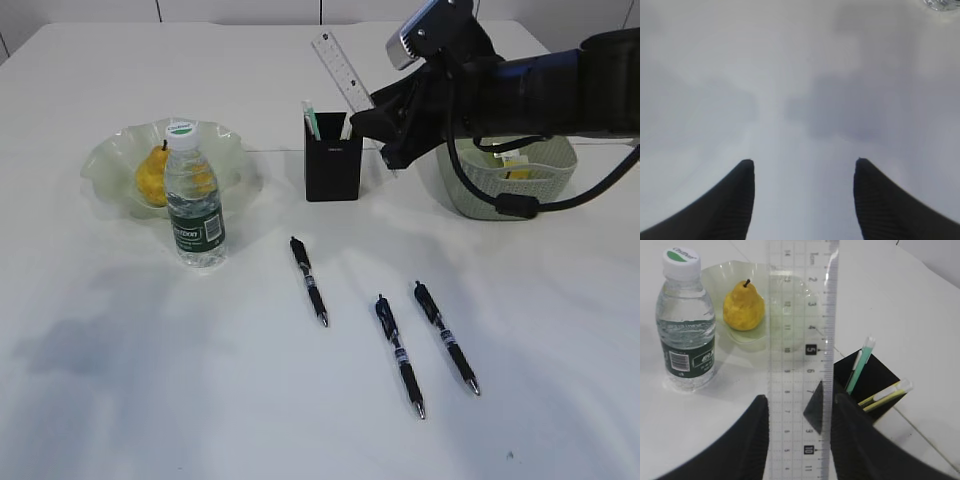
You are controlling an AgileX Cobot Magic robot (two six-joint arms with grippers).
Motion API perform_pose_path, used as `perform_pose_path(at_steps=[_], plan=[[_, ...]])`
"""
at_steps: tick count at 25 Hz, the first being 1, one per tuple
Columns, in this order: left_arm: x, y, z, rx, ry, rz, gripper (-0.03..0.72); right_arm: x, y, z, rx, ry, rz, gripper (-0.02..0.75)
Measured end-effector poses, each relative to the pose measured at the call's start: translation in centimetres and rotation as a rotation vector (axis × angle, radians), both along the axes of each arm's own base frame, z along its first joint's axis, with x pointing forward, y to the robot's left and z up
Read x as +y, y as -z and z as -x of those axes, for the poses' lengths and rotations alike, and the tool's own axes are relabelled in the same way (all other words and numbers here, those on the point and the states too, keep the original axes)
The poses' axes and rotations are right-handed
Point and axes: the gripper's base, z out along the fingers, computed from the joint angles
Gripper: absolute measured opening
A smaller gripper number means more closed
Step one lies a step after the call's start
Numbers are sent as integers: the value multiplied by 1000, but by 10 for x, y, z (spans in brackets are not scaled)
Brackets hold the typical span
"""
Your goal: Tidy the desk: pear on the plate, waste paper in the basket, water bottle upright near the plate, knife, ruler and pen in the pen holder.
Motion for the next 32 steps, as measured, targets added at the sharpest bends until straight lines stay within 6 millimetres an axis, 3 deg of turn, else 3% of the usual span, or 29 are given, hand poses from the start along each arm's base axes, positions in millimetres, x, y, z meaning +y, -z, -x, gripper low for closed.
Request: perform_pose_path(at_steps=[5,16,32], plan=[[0,0,0,2,-1,3,445,-1,5,-14,-11,-9,-16,280],[0,0,0,6,-2,6,445,-16,-13,-64,-112,-63,-140,280],[0,0,0,4,-2,5,445,-5,23,-115,-120,-163,-230,280]])
